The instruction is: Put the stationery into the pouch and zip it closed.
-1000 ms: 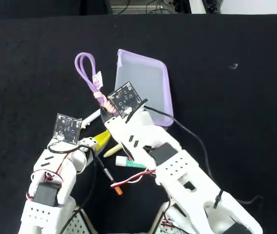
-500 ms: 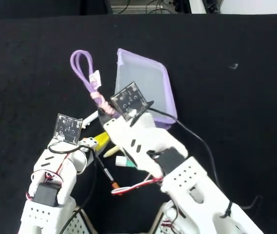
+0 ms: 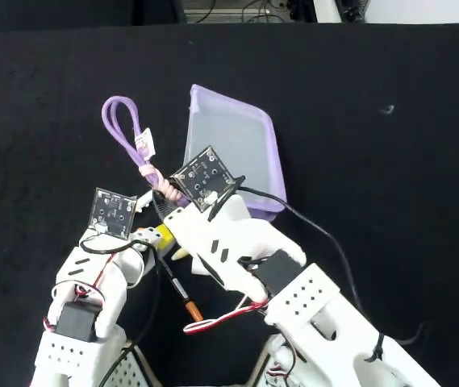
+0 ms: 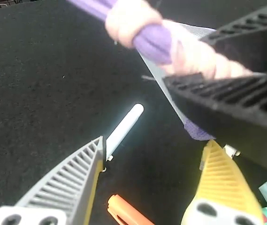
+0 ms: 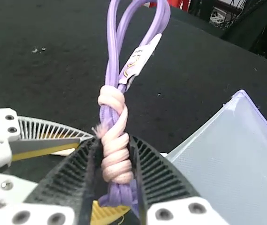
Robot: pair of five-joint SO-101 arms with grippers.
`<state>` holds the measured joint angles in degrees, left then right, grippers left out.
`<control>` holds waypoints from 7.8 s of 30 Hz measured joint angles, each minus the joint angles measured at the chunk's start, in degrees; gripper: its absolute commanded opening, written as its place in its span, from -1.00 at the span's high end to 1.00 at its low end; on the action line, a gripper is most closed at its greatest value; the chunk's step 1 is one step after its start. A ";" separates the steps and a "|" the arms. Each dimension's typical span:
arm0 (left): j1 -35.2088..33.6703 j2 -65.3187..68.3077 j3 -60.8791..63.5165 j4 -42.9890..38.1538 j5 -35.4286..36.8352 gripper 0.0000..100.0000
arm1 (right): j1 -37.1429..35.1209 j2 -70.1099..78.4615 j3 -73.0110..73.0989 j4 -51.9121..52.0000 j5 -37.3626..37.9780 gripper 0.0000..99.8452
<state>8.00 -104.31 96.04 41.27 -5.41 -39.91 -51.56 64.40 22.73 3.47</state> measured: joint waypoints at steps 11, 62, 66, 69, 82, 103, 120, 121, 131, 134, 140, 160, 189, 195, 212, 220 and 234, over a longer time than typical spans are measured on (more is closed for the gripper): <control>0.00 0.00 0.00 0.00 0.00 0.34 | -0.09 0.00 0.35 0.00 0.00 0.98; -0.70 -0.18 -1.05 -3.08 2.37 0.34 | 2.20 0.00 0.35 3.08 6.33 0.98; -0.79 0.26 0.00 -7.82 2.46 0.34 | 2.20 0.00 0.35 3.08 6.42 0.98; -0.70 0.26 0.00 -8.62 2.46 0.34 | 2.37 -0.09 0.35 3.08 6.33 0.98; 2.20 0.18 0.00 -2.11 -2.64 0.34 | 5.45 -0.09 -0.35 6.51 6.07 0.98; 2.99 0.44 -0.26 -0.53 0.18 0.38 | 5.63 -0.09 -0.97 6.51 3.87 0.98; 5.89 34.20 -10.64 -17.41 0.18 0.39 | 5.63 -0.09 -0.97 6.86 3.87 0.98; 5.89 34.20 -10.64 -17.41 0.18 0.39 | 5.63 -0.09 -0.97 6.86 3.87 0.98; 3.25 24.62 -7.91 -17.85 0.18 0.39 | 5.63 -0.09 -0.97 6.86 3.87 0.98; 3.08 23.74 -7.38 -17.85 -0.44 0.39 | 5.63 -0.09 -0.97 6.86 3.87 0.98; 3.08 25.58 -7.38 -18.37 -2.37 0.39 | 5.63 -0.09 -0.97 8.09 3.87 0.98; 3.25 35.96 -7.65 -29.10 -3.08 0.95 | 10.02 -0.09 -2.90 8.09 3.69 0.98; 6.59 36.04 -10.20 -21.71 8.53 0.50 | 16.09 -9.32 -9.05 19.25 3.78 0.98; 8.18 36.04 -12.04 -21.71 8.70 0.50 | 16.09 -9.32 -9.05 19.25 3.78 0.98; 11.43 36.66 -13.89 -28.48 8.70 0.50 | 16.09 -9.32 -9.05 19.25 3.69 0.98; 11.34 39.03 -13.98 -29.98 6.68 0.51 | 16.09 -9.32 -9.05 19.25 3.60 0.98; 11.52 56.00 -22.33 -37.45 6.42 0.59 | 16.09 -9.32 -9.05 19.25 3.60 0.98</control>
<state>19.52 -48.31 73.71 3.82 1.01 -23.82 -60.88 55.34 41.98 7.08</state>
